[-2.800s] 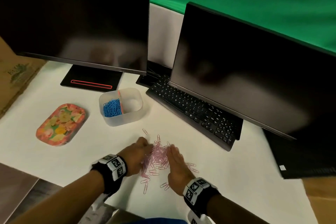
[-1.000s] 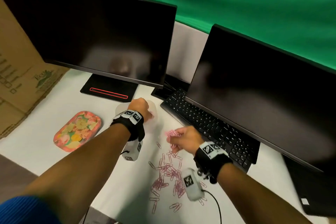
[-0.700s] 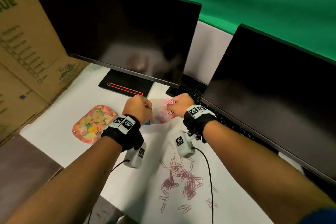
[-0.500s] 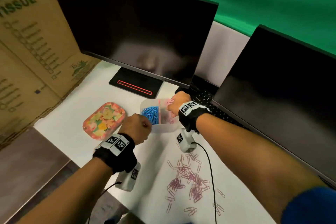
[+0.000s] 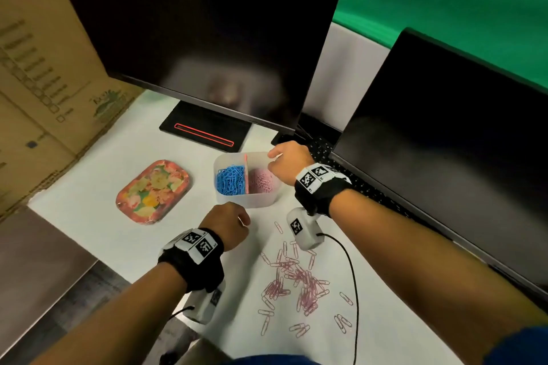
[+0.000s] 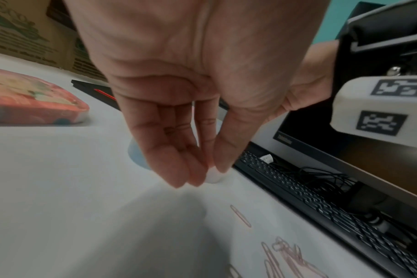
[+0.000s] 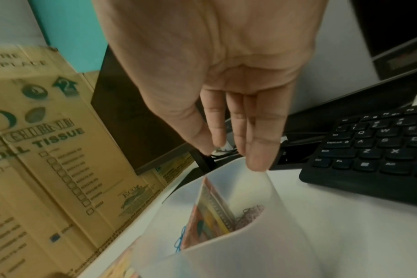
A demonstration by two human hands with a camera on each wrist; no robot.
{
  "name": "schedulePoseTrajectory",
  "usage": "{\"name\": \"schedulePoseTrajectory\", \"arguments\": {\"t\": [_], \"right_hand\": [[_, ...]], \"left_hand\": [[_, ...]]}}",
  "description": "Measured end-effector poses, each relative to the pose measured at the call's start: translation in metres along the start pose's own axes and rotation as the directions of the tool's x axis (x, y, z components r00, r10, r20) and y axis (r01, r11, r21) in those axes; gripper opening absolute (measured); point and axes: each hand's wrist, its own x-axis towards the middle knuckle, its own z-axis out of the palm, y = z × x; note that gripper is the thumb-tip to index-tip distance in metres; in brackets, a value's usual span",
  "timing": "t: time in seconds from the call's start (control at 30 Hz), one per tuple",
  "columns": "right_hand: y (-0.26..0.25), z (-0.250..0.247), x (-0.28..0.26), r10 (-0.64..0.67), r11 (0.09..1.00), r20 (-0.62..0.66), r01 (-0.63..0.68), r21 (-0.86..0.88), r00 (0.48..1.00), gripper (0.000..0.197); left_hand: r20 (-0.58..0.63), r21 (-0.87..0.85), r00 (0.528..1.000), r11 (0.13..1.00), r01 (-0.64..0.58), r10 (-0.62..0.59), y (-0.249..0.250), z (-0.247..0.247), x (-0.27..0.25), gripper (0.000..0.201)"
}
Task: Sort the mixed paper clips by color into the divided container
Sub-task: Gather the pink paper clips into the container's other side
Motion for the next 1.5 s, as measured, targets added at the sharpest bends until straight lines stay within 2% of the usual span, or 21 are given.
{"name": "schedulePoseTrajectory", "arguments": {"t": [0.07,0.13,0.23,0.27,0.33,0.4,0.5,0.63,0.73,0.8,0.87,0.93,1.0,1.07,1.13,1.2,1.27,1.33,1.37,1.43,1.5], "right_hand": [[0.016,-0.006,-0.010,0.003,0.999,-0.040,-0.002,0.044,0.999,0.024],[0.040,-0.003,-0.025,0.043,0.998,-0.014,-0.043,-0.037,0.999,0.028],[0.078,0.020,-0.057,0.150,0.972,0.166,-0.115,-0.206,0.975,0.044],[0.089,0.032,-0.069,0.142,0.967,0.253,-0.079,-0.244,0.957,0.054],[0.106,0.056,-0.088,0.012,0.949,0.396,0.114,-0.294,0.918,0.068],[0.115,0.071,-0.099,-0.124,0.900,0.467,0.297,-0.318,0.876,0.074],[0.122,0.081,-0.120,-0.243,0.819,0.516,0.459,-0.345,0.821,0.075],[0.138,0.084,-0.150,-0.325,0.739,0.601,0.592,-0.320,0.730,0.071],[0.155,0.084,-0.166,-0.356,0.758,0.623,0.605,-0.243,0.697,0.064],[0.164,0.080,-0.176,-0.431,0.791,0.548,0.592,-0.152,0.717,0.060],[0.172,0.071,-0.181,-0.455,0.827,0.416,0.547,-0.130,0.787,0.059],[0.175,0.060,-0.181,-0.340,0.900,0.303,0.402,-0.169,0.890,0.064],[0.176,0.054,-0.178,-0.182,0.945,0.242,0.237,-0.224,0.953,0.071],[0.174,0.057,-0.176,-0.097,0.936,0.274,0.182,-0.302,0.957,0.074],[0.171,0.065,-0.180,-0.113,0.913,0.326,0.227,-0.338,0.939,0.073],[0.166,0.075,-0.186,-0.163,0.892,0.381,0.301,-0.337,0.910,0.073],[0.163,0.083,-0.198,-0.211,0.858,0.443,0.382,-0.343,0.871,0.073],[0.164,0.087,-0.211,-0.241,0.861,0.480,0.414,-0.295,0.843,0.072],[0.167,0.086,-0.217,-0.246,0.881,0.471,0.397,-0.256,0.848,0.072],[0.175,0.083,-0.226,-0.212,0.942,0.354,0.287,-0.174,0.911,0.073],[0.188,0.078,-0.231,-0.051,0.991,0.185,0.073,-0.110,0.981,0.078]], "left_hand": [[0.016,0.047,0.999,0.998,-0.037,0.036,0.001,0.006,-0.001,0.020],[0.042,0.090,0.997,0.994,-0.068,0.064,-0.001,0.015,-0.002,0.029],[0.099,0.151,0.991,0.983,-0.104,0.089,-0.006,0.032,-0.004,0.054],[0.121,0.167,0.986,0.977,-0.134,0.115,-0.006,0.038,-0.005,0.062],[0.146,0.192,0.968,0.954,-0.228,0.202,-0.005,0.048,-0.008,0.070],[0.145,0.201,0.949,0.931,-0.305,0.280,-0.004,0.055,-0.010,0.072],[0.159,0.230,0.933,0.907,-0.352,0.322,-0.005,0.059,-0.012,0.075],[0.210,0.345,0.921,0.856,-0.384,0.329,-0.012,0.063,-0.019,0.085],[0.232,0.433,0.912,0.803,-0.409,0.339,-0.012,0.063,-0.019,0.091],[0.290,0.487,0.879,0.732,-0.476,0.378,-0.007,0.064,-0.017,0.087],[0.371,0.488,0.835,0.680,-0.548,0.406,0.000,0.067,-0.018,0.084],[0.425,0.434,0.803,0.684,-0.586,0.418,0.003,0.073,-0.024,0.081],[0.453,0.372,0.767,0.685,-0.626,0.455,0.002,0.081,-0.032,0.077],[0.464,0.314,0.731,0.679,-0.664,0.500,0.002,0.088,-0.042,0.076],[0.428,0.292,0.727,0.679,-0.673,0.536,0.003,0.092,-0.049,0.077],[0.302,0.341,0.783,0.706,-0.621,0.543,0.001,0.088,-0.048,0.081],[0.205,0.395,0.871,0.777,-0.490,0.446,-0.003,0.081,-0.043,0.094],[0.254,0.442,0.901,0.786,-0.432,0.352,-0.011,0.077,-0.037,0.102],[0.312,0.463,0.886,0.759,-0.457,0.343,-0.013,0.076,-0.036,0.101],[0.415,0.471,0.827,0.688,-0.552,0.379,-0.017,0.079,-0.037,0.094],[0.485,0.412,0.760,0.654,-0.634,0.432,-0.017,0.084,-0.043,0.087]]}}
